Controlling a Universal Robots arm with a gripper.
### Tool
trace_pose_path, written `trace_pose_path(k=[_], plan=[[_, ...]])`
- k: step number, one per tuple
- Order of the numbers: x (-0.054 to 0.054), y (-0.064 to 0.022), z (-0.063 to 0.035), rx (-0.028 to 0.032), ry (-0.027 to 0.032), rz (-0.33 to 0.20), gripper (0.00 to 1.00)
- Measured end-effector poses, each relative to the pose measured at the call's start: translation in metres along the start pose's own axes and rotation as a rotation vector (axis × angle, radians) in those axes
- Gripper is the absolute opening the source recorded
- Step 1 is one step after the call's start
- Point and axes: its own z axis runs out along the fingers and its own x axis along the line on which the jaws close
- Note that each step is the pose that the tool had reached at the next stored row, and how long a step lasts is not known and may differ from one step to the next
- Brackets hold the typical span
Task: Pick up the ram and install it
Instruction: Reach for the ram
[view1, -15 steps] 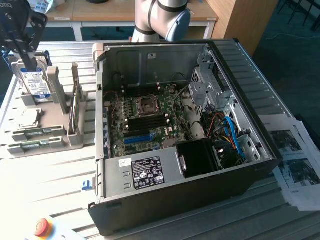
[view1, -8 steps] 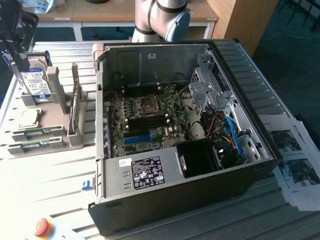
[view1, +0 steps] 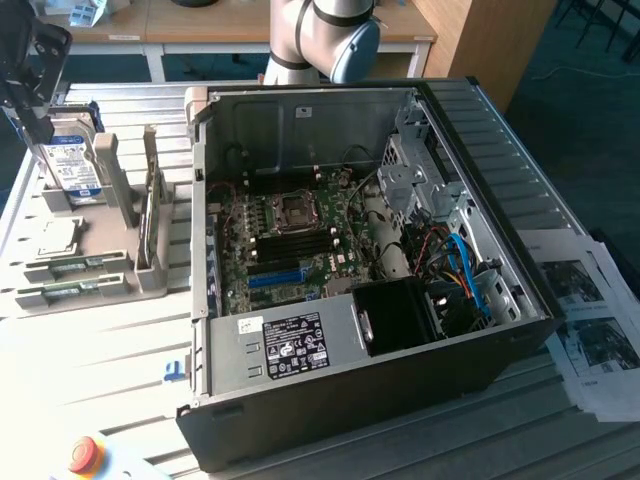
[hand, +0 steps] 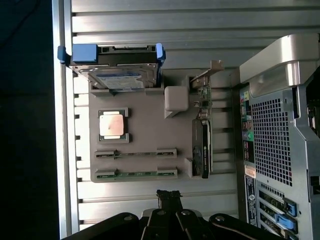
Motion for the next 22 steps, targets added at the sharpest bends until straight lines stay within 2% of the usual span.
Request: trace_pose_path(k=[7, 16, 22], plan=[[0.015, -0.0012, -0.0003, 0.0000, 0.0000, 0.000, 0.10], [0.016, -0.0005, -0.0002, -0.0001, -0.0002, 0.000, 0.10], [0.017, 0.0093, 0.0008, -0.0001, -0.0001, 0.000, 0.10]])
